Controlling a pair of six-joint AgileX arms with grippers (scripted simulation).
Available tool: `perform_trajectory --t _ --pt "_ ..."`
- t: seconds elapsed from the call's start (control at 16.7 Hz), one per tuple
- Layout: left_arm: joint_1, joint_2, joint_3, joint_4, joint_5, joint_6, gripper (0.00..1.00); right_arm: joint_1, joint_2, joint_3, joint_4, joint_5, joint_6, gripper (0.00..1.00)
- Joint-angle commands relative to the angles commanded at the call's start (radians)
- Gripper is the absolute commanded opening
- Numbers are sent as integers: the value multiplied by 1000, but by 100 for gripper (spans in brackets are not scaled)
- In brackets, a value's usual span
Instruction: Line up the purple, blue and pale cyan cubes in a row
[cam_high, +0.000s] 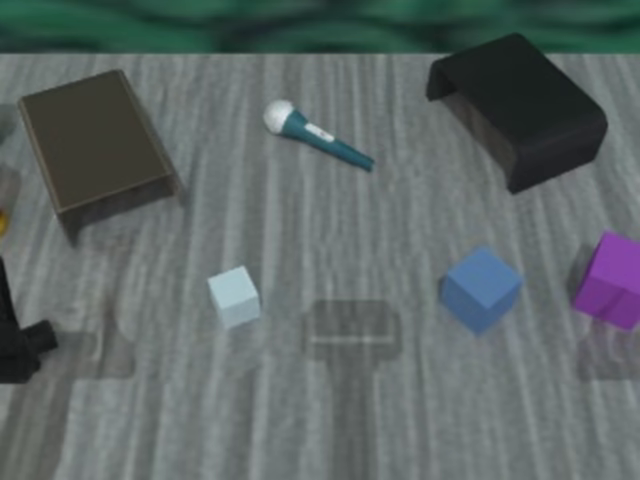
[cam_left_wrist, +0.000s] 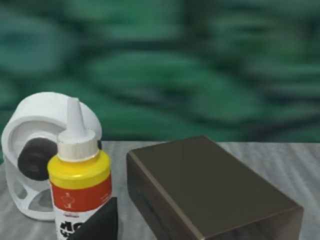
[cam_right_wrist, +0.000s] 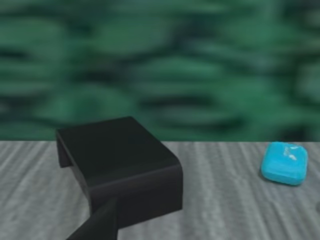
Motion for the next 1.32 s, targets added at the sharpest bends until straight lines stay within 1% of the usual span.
perform_trajectory --t 0.24,0.36,0.54,0.72,1.14,1.32 --pt "-11 30 30 -19 2 13 100 0 0 0 0 0 0 100" --pt "-33 102 102 -63 3 43 100 0 0 0 0 0 0 100" --pt "-82 291 272 -168 3 112 100 0 0 0 0 0 0 100" --pt "-143 572 482 -309 2 200 100 0 0 0 0 0 0 100" --pt "-303 1378 1000 -695 6 425 100 0 0 0 0 0 0 100" --pt "-365 1650 1204 -838 8 513 100 0 0 0 0 0 0 100"
